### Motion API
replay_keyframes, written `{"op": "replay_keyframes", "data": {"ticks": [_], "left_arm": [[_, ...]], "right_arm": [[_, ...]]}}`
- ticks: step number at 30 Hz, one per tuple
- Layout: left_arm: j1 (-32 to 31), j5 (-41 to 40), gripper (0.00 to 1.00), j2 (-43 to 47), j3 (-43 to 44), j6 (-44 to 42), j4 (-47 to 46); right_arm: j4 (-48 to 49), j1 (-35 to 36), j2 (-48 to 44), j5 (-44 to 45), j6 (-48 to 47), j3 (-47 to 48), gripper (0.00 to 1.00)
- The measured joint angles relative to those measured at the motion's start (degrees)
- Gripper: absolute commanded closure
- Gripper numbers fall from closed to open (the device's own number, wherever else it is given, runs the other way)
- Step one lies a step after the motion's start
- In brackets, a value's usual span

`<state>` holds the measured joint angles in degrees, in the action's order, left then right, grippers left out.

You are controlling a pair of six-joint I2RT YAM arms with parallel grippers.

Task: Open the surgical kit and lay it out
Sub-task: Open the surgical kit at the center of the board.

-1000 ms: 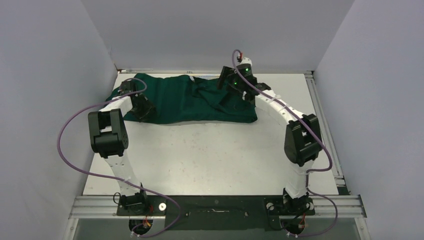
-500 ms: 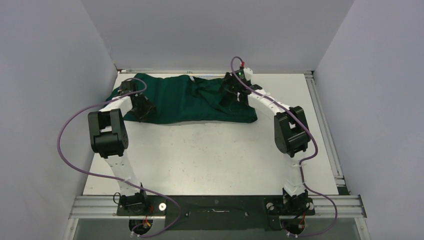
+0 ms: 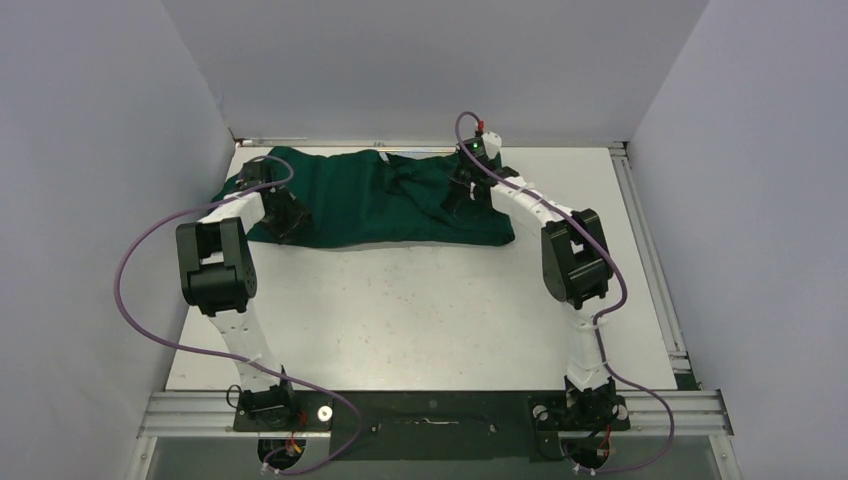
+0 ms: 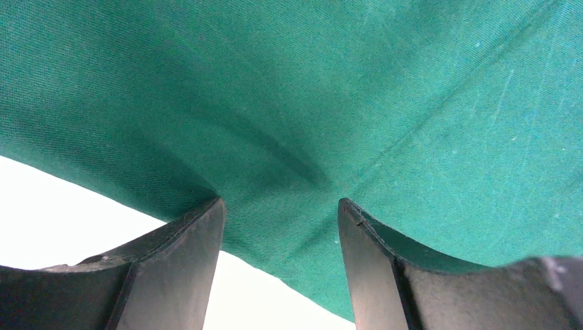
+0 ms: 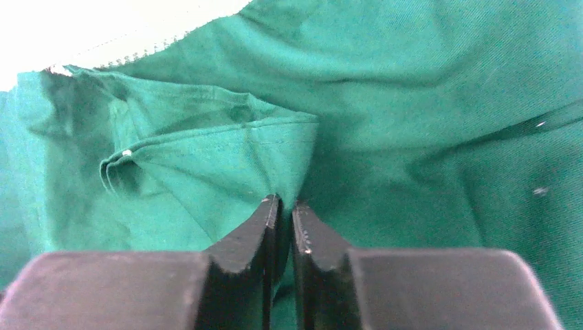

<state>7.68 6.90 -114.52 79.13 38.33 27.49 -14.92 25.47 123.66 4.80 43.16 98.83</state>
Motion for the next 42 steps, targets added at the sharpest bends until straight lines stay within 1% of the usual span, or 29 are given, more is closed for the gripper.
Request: {"op": "replay_keyframes", "data": {"ticks": [3,7,12,16,18,21,26,29,32,33,35,36,37,38,39,40,42], "left_arm": [[0.02,0.0,0.41,-0.02,0.0,-0.02,0.0],[0.02,0.0,0.41,-0.02,0.0,-0.04,0.0],[0.11,0.0,0.41,-0.04,0.04,-0.07,0.02],[0.24,0.02,0.41,-0.07,0.07,-0.07,0.02],[0.28,0.04,0.41,-0.11,0.11,-0.07,0.04],[0.31,0.09,0.41,-0.17,0.24,-0.07,0.15],[0.31,0.2,0.41,-0.17,0.26,-0.09,0.15],[0.33,0.22,0.41,-0.2,0.26,-0.11,0.15],[0.33,0.24,0.41,-0.17,0.26,-0.13,0.15],[0.33,0.24,0.41,-0.17,0.26,-0.15,0.15],[0.33,0.24,0.41,-0.17,0.26,-0.2,0.15],[0.33,0.24,0.41,-0.17,0.26,-0.2,0.15],[0.33,0.26,0.41,-0.17,0.26,-0.22,0.15],[0.33,0.26,0.41,-0.17,0.26,-0.22,0.15],[0.33,0.28,0.41,-0.17,0.26,-0.24,0.15],[0.33,0.31,0.41,-0.17,0.26,-0.24,0.15],[0.35,0.37,0.41,-0.17,0.26,-0.26,0.15]], "right_arm": [[-0.22,0.0,-0.02,2.34,-3.37,1.03,0.95],[-0.07,-0.26,-1.29,4.72,-12.07,0.9,0.95],[0.46,-2.78,-7.61,5.01,-24.44,-3.17,0.95],[1.64,-7.72,-13.55,5.62,-32.17,-6.38,0.95],[2.56,-10.12,-16.44,7.28,-36.0,-8.48,0.95],[3.74,-13.9,-18.16,9.44,-39.01,-10.73,0.95],[7.23,-20.26,-19.63,14.03,-43.85,-18.18,0.95],[8.35,-25.35,-19.63,15.63,-45.38,-22.62,0.95],[8.46,-30.1,-19.47,17.57,-45.77,-24.65,0.95],[8.44,-31.45,-19.39,18.43,-45.75,-24.83,0.93],[8.5,-33.07,-19.04,20.17,-45.29,-24.83,0.72],[8.41,-33.44,-18.91,21.18,-44.74,-24.83,0.58],[8.2,-33.66,-18.8,22.29,-44.0,-24.83,0.4],[7.76,-33.68,-18.8,23.26,-43.17,-24.81,0.29],[7.13,-33.68,-18.8,24.06,-42.23,-24.7,0.25],[6.32,-33.68,-18.8,24.81,-41.51,-24.35,0.22],[4.68,-33.7,-18.8,24.76,-40.59,-23.26,0.2]]}}
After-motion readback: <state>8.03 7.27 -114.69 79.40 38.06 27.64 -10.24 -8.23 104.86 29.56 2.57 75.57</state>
